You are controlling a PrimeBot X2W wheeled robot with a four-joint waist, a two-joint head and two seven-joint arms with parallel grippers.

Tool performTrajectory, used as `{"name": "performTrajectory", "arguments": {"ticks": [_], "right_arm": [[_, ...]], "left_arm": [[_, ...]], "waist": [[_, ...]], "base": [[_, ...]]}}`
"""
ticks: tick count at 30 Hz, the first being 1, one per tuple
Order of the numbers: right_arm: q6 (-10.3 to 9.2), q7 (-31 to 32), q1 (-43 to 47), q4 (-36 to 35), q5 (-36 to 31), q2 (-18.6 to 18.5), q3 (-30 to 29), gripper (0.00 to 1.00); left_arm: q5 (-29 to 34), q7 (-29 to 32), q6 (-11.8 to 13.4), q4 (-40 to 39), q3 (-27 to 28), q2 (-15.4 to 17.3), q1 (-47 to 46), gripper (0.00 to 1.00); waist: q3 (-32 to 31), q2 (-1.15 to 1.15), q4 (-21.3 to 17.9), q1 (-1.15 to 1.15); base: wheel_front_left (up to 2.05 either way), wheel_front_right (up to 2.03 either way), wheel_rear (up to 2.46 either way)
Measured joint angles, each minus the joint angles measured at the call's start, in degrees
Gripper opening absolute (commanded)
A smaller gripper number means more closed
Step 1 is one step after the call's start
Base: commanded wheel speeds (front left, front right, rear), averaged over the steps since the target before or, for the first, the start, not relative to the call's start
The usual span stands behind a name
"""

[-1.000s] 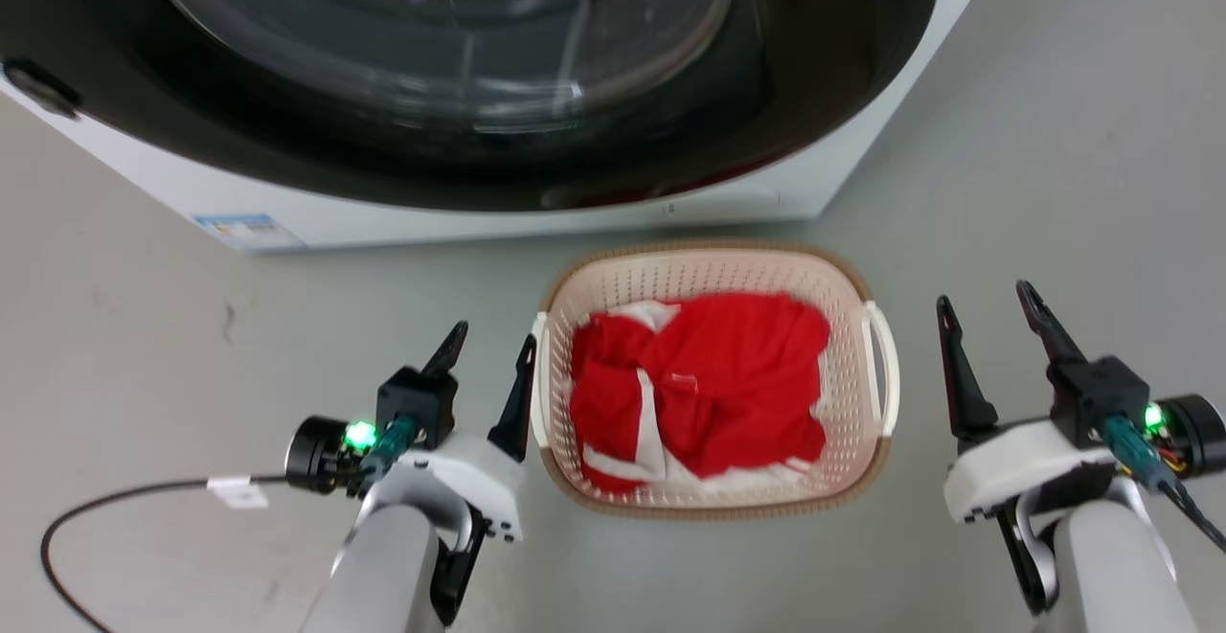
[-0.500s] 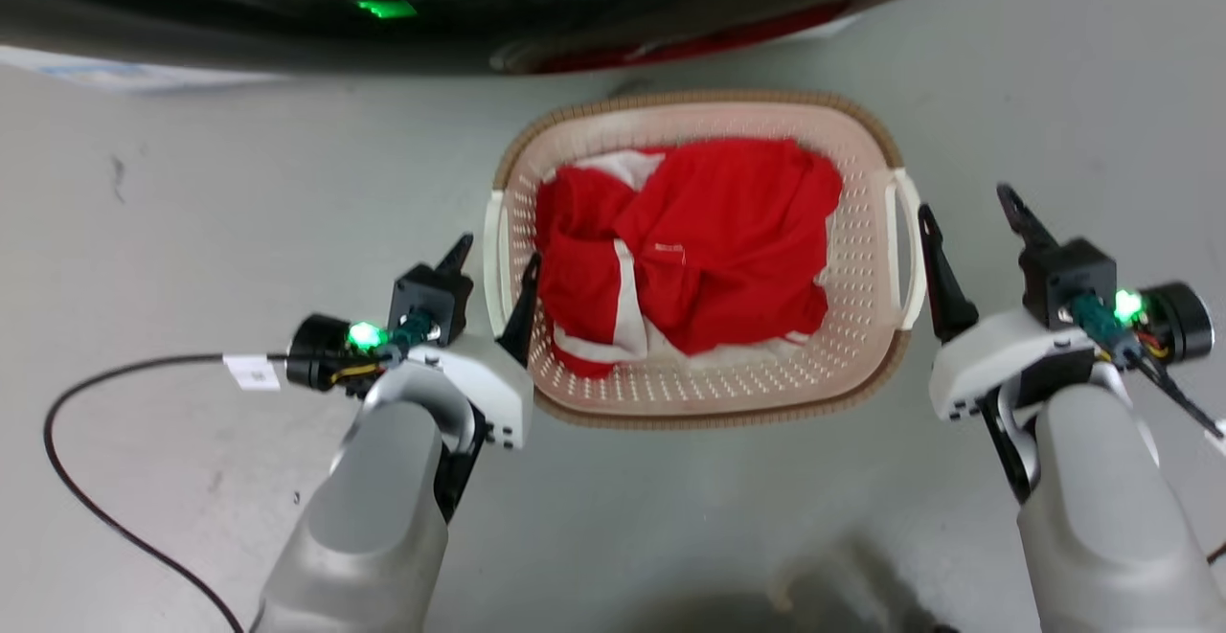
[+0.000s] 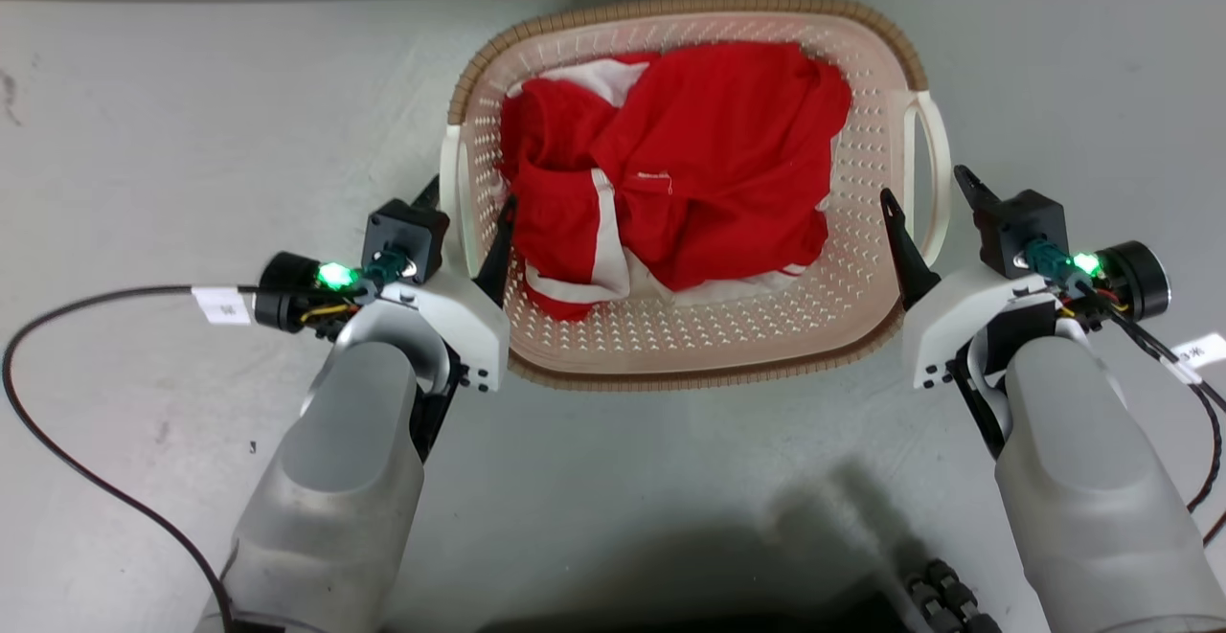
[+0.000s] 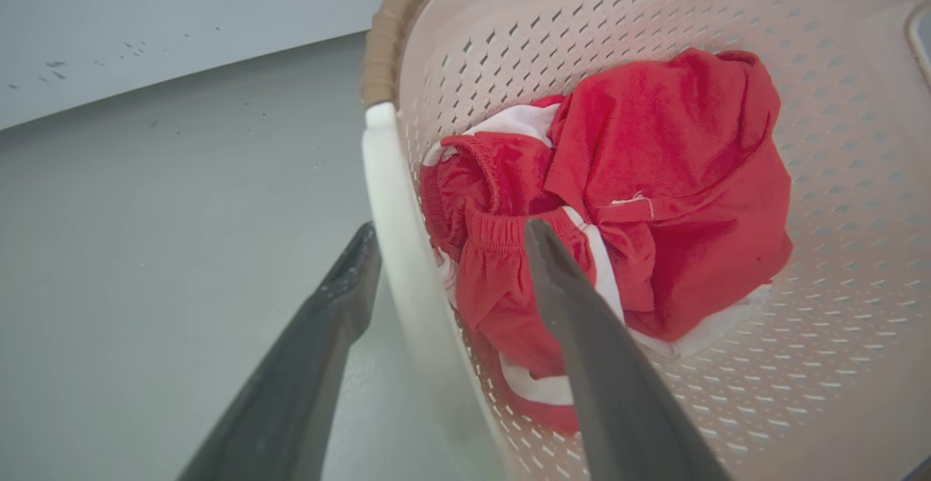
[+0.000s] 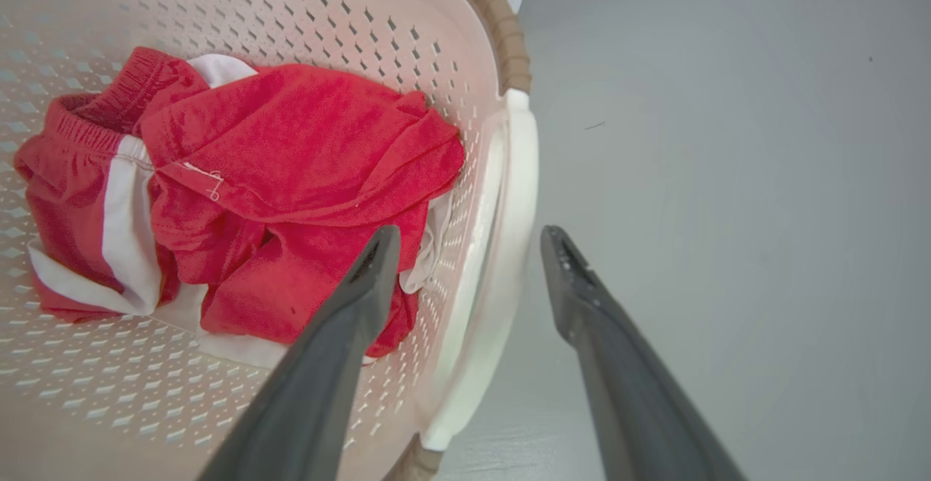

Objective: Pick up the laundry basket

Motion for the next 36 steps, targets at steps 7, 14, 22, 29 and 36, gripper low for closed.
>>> {"name": "performTrajectory", "arguments": {"ticks": [7, 14, 22, 29, 36], "right_arm": [[0.0, 0.0, -3.3, 4.0, 0.3, 0.0, 0.8, 1.0], [0.0, 0.0, -6.4, 6.7, 1.0, 0.0, 1.6, 1.0], [-0.04, 0.0, -8.5, 8.4, 1.6, -0.2, 3.4, 0.0], [-0.11, 0.0, -8.8, 10.0, 2.0, -0.3, 3.9, 0.0], [-0.1, 0.1, -7.5, 12.5, 0.9, 0.2, 3.3, 0.0]], "left_arm": [[0.3, 0.0, -0.1, 2.0, -0.5, 0.4, -2.9, 1.0], [0.8, 0.0, -0.1, 2.9, -1.0, 0.7, -5.0, 1.0], [1.4, -0.5, -0.2, 5.3, -2.4, 0.8, -6.9, 0.0], [1.0, -0.3, -0.2, 6.7, -3.4, 0.2, -7.5, 0.0], [-0.4, 0.0, 0.3, 8.7, -4.5, -0.4, -6.1, 0.0]], "waist": [[3.4, 0.0, -0.5, 0.0], [6.3, 0.0, -1.0, 0.0], [7.5, 0.0, -0.9, -0.02], [6.8, 0.0, -0.5, -0.02], [2.8, 0.0, 0.1, 0.0]], "base": [[0.0, 0.0, 0.0], [0.0, 0.0, 0.0], [0.0, 0.0, 0.0], [0.0, 0.0, 0.0], [0.0, 0.0, 0.0]]}}
